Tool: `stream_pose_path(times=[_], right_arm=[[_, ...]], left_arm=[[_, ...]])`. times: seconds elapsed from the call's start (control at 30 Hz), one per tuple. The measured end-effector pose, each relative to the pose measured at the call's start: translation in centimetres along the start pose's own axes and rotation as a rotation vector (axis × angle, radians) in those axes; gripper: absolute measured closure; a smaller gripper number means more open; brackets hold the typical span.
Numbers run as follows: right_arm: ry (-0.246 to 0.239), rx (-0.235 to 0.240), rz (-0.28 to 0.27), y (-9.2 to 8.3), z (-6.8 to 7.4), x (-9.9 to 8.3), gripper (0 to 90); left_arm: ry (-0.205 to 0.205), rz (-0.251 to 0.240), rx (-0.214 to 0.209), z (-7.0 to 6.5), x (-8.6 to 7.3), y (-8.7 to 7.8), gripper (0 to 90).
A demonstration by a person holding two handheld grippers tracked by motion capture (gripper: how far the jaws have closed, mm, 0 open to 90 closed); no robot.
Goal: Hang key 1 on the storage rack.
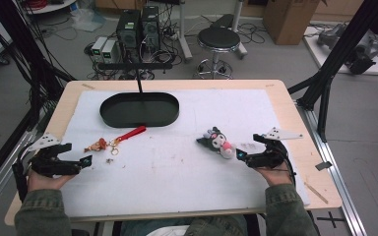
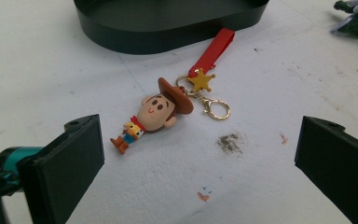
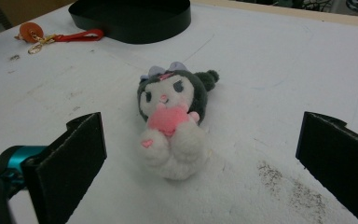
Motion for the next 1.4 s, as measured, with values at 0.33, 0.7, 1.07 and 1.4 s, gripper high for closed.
stream_pose_path(times=[0.33, 0.7, 1.07, 1.4], right_arm=[[0.006, 0.008, 0.004, 0.1, 0.0, 0.0, 0.5], [0.016, 0.005, 0.005, 0.2, -0.1, 0.0, 0.5], [0.007, -0.012, 0.029, 0.5, -0.1, -0.3, 0.5], [0.0, -0.022, 0.037, 0.8, 0.1, -0.6, 0.5]], left_arm=[[0.013, -0.012, 0.003, -0.1, 0.1, -0.1, 1.8], [0.017, -0.004, 0.006, -0.1, 0.1, 0.2, 1.7], [0.03, 0.049, -0.025, 0.1, 1.0, 1.6, 1.7], [0.062, 0.135, -0.046, 1.3, 2.7, 4.8, 1.8]])
Point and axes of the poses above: each handheld gripper's, and its own axes: y roughly forward along the jaws, x roughly out of its top, z roughly to its left, the point moved 6 cm from there along y, roughly forward along the jaws, and after that the axes turned 14 degrees about -x, right-handed, at the moved point
